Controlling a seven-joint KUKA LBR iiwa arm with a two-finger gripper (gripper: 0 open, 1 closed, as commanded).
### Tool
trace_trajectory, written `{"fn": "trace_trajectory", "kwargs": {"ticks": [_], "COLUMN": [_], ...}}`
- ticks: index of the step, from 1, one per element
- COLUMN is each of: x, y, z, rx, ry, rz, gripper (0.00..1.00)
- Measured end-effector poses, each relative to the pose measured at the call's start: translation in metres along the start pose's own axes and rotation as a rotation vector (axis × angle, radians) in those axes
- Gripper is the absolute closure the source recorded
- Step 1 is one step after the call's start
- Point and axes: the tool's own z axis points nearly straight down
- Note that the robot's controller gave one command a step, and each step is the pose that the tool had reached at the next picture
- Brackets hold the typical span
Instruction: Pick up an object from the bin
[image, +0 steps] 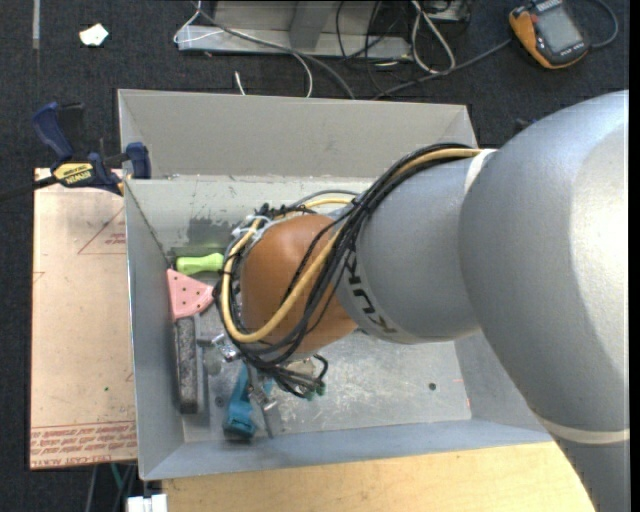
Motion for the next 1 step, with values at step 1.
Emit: {"fn": "trace_trajectory", "kwargs": {"ticks": [1], "x": [-0.0037], "y": [0.0067], "z": [-0.0564], "rx": [-0.004], "ry": [0.004], "rz": [-0.066], "gripper": [0.00]}}
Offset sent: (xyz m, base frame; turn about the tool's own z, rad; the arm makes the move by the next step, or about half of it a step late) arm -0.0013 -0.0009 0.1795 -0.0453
